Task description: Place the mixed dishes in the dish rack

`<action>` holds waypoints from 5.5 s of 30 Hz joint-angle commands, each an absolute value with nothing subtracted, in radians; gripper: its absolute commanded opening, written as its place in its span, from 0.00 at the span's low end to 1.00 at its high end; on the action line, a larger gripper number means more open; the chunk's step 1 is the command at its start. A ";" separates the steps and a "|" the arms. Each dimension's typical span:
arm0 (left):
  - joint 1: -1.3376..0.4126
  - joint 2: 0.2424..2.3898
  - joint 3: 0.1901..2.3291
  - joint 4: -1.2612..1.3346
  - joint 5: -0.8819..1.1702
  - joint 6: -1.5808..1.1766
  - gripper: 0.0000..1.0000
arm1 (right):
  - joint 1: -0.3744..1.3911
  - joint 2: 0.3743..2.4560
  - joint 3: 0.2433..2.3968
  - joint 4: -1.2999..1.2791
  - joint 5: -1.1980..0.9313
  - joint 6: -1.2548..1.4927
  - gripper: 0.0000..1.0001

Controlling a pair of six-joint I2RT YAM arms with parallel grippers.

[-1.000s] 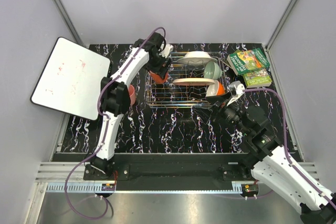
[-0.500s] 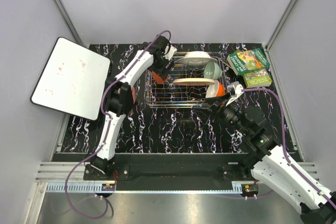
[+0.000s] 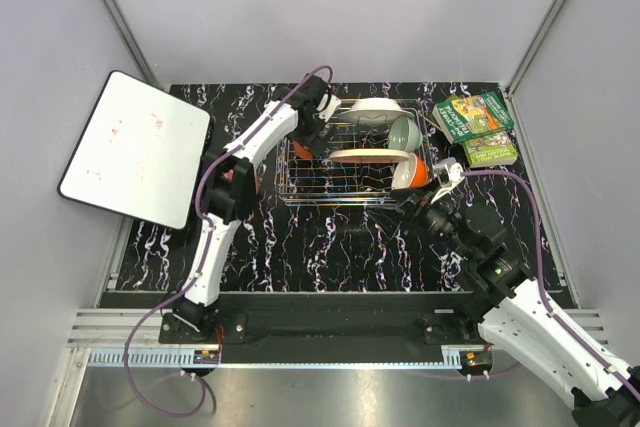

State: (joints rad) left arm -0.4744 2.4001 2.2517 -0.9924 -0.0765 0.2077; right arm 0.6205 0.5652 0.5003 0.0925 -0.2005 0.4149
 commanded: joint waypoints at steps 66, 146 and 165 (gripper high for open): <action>-0.239 1.595 1.177 -0.676 0.129 0.339 0.06 | 0.620 0.692 0.486 0.173 -0.281 0.434 0.89; -0.110 1.506 1.683 -1.028 1.600 0.480 0.45 | 0.612 1.579 1.051 0.956 -0.770 0.979 0.00; 0.107 1.390 1.436 -0.841 1.011 0.278 0.99 | 0.784 1.972 2.124 -0.983 -0.006 0.143 0.00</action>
State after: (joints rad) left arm 0.0956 1.4014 1.4784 -0.9436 1.1416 0.3370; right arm 0.7322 1.7664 1.9053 -0.5411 -0.2481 0.2874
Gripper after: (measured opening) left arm 0.987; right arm 0.702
